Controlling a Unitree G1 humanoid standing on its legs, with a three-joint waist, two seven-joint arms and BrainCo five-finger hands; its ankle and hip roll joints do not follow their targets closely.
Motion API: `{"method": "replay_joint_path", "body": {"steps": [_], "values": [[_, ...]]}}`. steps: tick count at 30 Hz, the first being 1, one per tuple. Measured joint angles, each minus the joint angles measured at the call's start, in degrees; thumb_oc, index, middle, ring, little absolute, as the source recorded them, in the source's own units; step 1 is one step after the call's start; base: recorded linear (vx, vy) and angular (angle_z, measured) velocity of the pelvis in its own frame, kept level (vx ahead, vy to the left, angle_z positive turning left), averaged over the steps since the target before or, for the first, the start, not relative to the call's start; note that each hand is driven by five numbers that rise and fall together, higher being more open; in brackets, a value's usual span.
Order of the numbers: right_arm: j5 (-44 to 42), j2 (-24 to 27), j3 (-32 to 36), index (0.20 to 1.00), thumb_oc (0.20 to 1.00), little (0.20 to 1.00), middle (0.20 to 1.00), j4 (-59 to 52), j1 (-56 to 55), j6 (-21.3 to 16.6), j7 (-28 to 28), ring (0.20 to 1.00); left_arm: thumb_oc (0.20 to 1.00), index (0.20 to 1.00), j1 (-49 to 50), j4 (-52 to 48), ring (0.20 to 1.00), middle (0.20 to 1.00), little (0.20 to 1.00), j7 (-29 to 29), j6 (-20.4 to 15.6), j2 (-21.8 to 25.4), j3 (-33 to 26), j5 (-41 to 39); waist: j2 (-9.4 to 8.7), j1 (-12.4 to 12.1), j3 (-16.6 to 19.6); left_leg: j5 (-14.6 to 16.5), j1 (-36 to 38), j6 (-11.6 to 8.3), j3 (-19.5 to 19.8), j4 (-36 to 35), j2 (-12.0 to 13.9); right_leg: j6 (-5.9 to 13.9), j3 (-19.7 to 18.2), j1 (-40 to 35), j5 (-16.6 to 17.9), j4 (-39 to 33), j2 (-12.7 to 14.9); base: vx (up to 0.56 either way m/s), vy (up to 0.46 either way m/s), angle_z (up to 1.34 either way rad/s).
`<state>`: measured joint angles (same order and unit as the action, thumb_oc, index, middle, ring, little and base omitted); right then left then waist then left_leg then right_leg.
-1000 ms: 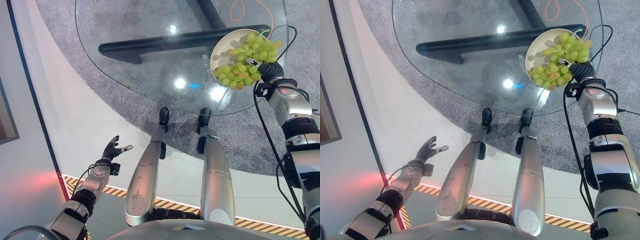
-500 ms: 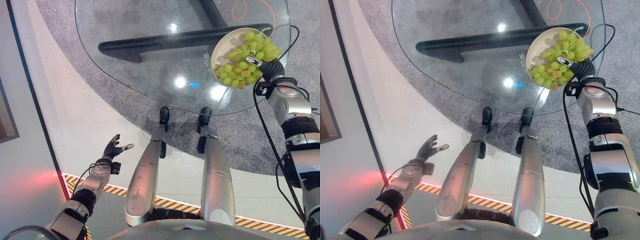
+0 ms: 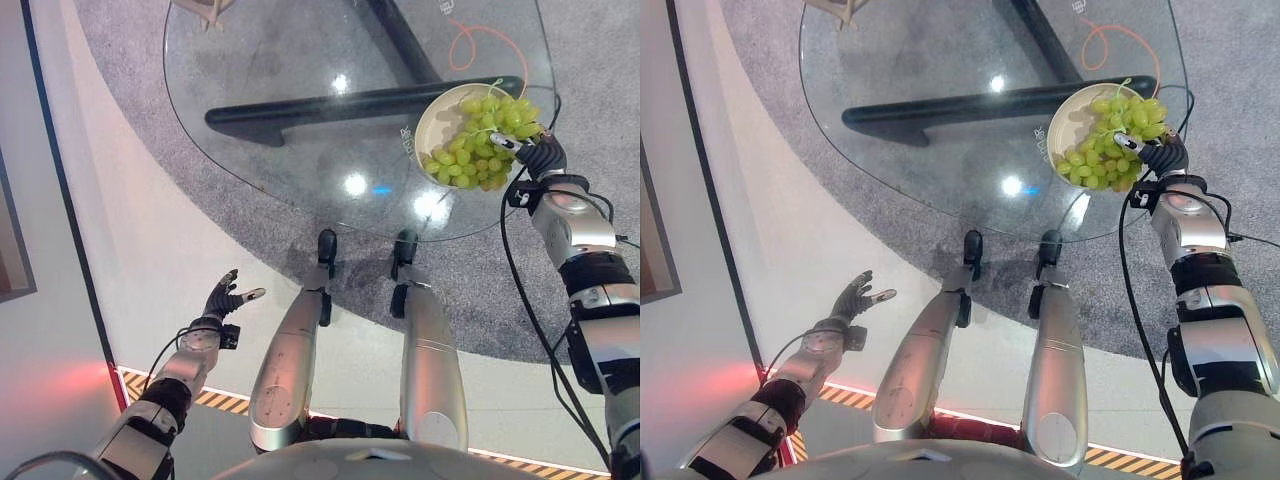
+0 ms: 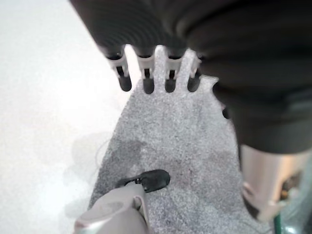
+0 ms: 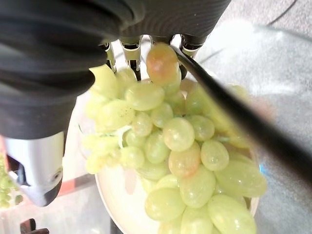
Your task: Pick up fruits into the plate
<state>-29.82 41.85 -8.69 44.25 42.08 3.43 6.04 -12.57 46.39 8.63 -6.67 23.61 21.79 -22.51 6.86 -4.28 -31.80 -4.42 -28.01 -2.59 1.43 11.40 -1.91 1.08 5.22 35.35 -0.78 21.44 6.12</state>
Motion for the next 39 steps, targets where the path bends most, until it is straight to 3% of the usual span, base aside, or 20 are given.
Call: {"method": "replay_joint_path", "body": {"steps": [12, 21, 24, 33, 39], "values": [[-1.12, -0.31, 6.12, 1.0, 1.0, 1.0, 1.0, -3.2, -11.71, -3.42, -0.62, 1.0, 1.0, 1.0, 0.67, 3.92, 1.0, 1.0, 1.0, -1.93, 0.21, -0.36, -3.96, 0.18, -1.7, 2.45, -0.07, 0.69, 13.95, 0.47, -0.05, -4.71, 1.03, 1.43, 0.66, -16.01, 1.85, -9.13, -0.93, 0.05, 0.024, -0.01], [-3.32, -3.47, 9.76, 1.0, 1.0, 1.0, 1.0, -6.98, -18.31, -4.57, -1.15, 1.0, 1.0, 1.0, 2.61, 5.78, 1.0, 1.0, 1.0, -3.51, 0.11, -0.42, -6.94, 1.59, -5.46, 2.82, 2.03, 1.02, 21.79, 0.29, 0.07, -8.29, 1.98, 1.18, 1.74, -25.27, 2.72, -15.15, -1.87, 0.1, 0.024, 0.02], [-3.39, -6.85, 11.24, 1.0, 1.0, 1.0, 1.0, -9.42, -22.85, -5.29, -1.17, 1.0, 1.0, 1.0, 4.95, 7.39, 1.0, 1.0, 1.0, -4.31, -0.21, -0.96, -7.81, 2.95, -7.17, 2.77, 6.06, 1.15, 24.72, 0.23, 0.13, -10.05, 2.03, 1.2, 2.11, -28.82, 2.96, -17.92, -2.19, 0.14, 0.055, 0.04], [-3.74, -13.74, 12.37, 1.0, 1.0, 1.0, 1.0, -9.35, -35.91, -7.09, -2.94, 1.0, 1.0, 1.0, 14.09, 11.88, 1.0, 1.0, 1.0, -5.91, -1.4, -3.49, -9.32, 5.8, -9.16, 2.9, 18.71, 1.94, 32.05, 0.5, -0.01, -14.36, 1.91, 1.73, 2.67, -37.48, 3.27, -24.67, -2.37, 0.11, 0.056, 0.03], [-2.11, -19.91, 9.89, 1.0, 1.0, 1.0, 1.0, -2.75, -41.4, -10.26, -5.66, 1.0, 1.0, 1.0, 16.28, 16.74, 1.0, 1.0, 1.0, -9.1, -1.18, -6.05, -11.55, 5.79, -9.27, 3.14, 22.86, 1.86, 34.45, 0.58, -0.12, -16.32, 1.95, 2.23, 2.81, -40.04, 3.71, -26.67, -2.2, 0.02, 0.049, 0.01]]}}
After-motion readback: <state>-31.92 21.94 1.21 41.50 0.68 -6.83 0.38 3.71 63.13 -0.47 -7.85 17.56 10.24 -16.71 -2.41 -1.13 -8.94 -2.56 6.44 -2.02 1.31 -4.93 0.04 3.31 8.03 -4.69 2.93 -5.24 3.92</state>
